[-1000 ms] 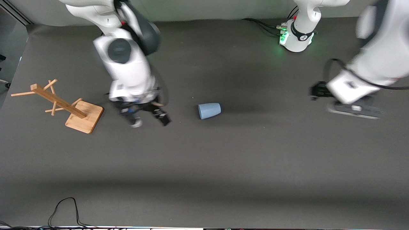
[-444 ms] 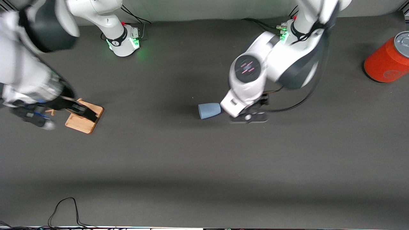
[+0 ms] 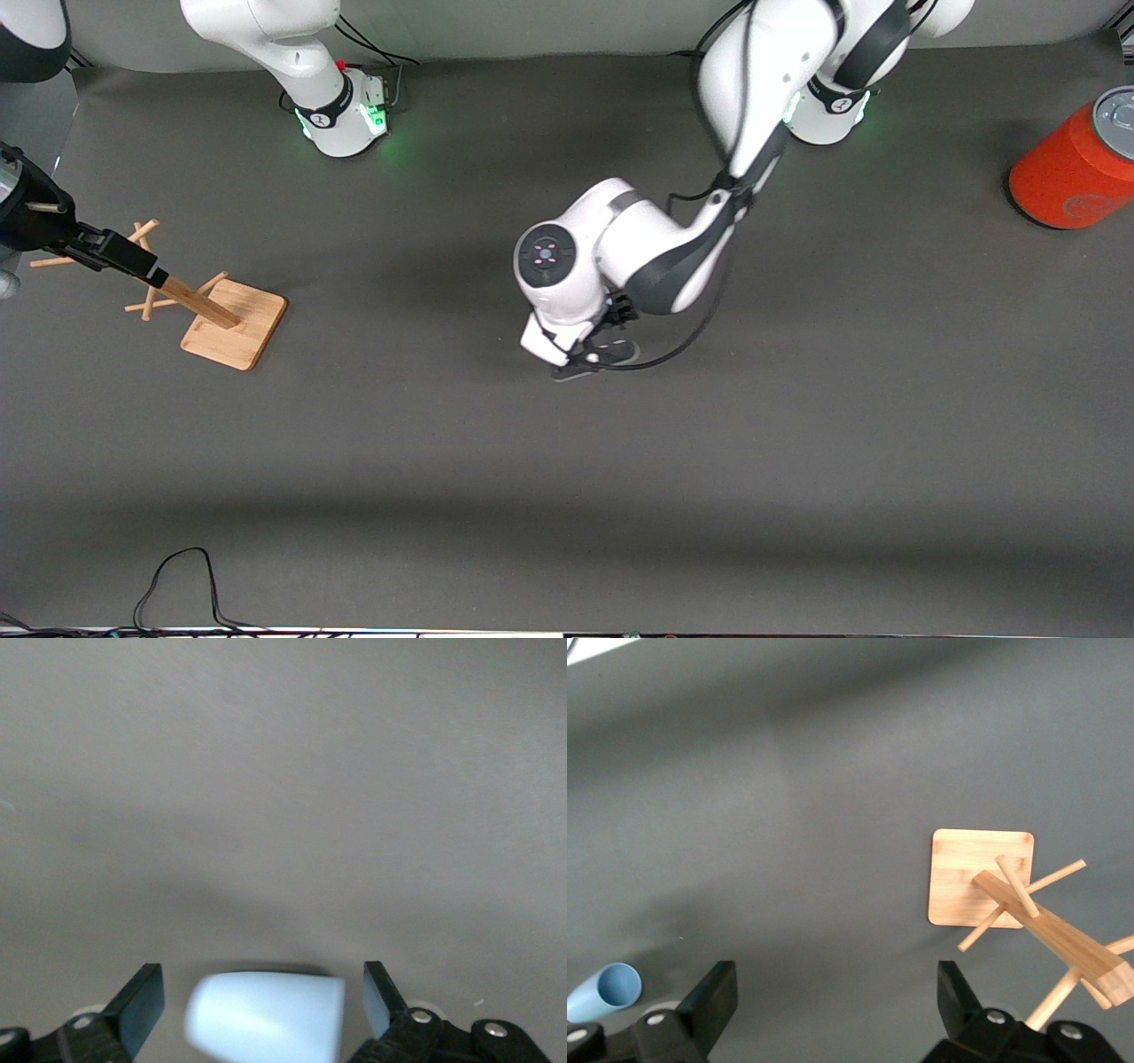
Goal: Rotate and upright cup with both arms
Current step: 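Move the left gripper to the cup while the right gripper withdraws, then grasp the lying cup by its rim with the left gripper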
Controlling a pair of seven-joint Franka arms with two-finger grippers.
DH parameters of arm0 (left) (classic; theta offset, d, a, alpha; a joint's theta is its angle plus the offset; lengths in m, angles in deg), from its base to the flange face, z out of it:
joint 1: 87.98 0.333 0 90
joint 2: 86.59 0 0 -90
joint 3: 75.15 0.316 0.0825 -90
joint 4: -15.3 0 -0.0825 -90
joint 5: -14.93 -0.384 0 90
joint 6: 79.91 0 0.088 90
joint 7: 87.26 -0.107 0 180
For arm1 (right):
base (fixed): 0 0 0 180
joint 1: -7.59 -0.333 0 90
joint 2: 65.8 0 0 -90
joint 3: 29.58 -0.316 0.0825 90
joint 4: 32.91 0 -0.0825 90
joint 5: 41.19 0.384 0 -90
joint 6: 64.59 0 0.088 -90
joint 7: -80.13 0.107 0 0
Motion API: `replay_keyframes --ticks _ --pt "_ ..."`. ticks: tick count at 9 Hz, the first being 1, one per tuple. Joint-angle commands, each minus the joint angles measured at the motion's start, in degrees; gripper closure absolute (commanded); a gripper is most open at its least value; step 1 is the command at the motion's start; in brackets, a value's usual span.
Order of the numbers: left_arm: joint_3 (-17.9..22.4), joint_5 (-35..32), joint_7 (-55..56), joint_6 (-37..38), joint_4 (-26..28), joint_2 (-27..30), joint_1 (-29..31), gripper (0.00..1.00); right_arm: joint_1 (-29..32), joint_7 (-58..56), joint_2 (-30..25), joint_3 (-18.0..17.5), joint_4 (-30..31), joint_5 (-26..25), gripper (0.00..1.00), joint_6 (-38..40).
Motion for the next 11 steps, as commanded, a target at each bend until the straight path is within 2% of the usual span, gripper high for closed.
replay_keyframes --ticks 1,5,8,9,10,11 --pt "3.19 -2.78 5.22 -0.80 -4.81 -5.21 -4.40 0.00 -0.71 -2.27 -1.34 -0.41 2.51 1.22 0.00 0.03" --pt "3.39 -9.01 -12.76 5.33 -4.55 -6.45 -8.01 0.02 -0.53 -4.73 -1.43 -0.24 2.87 1.22 0.00 0.21" --pt "3.47 -9.30 -23.67 7.46 -3.94 -6.63 -9.68 0.06 -0.53 -4.83 -1.51 0.11 3.05 1.14 0.00 -0.05" --pt "3.47 -9.47 -27.88 7.64 -3.59 -6.63 -9.68 0.14 -0.45 -4.91 -1.51 0.11 3.05 1.14 0.00 -0.05" --pt "3.56 -9.56 -31.67 7.72 -3.24 -6.72 -9.60 0.27 -0.44 -4.91 -1.51 0.20 2.96 1.14 0.00 -0.05" --pt "3.65 -10.52 -34.66 7.64 -2.97 -6.98 -9.42 0.48 -0.53 -4.91 -1.51 0.20 2.96 1.14 0.00 0.04"
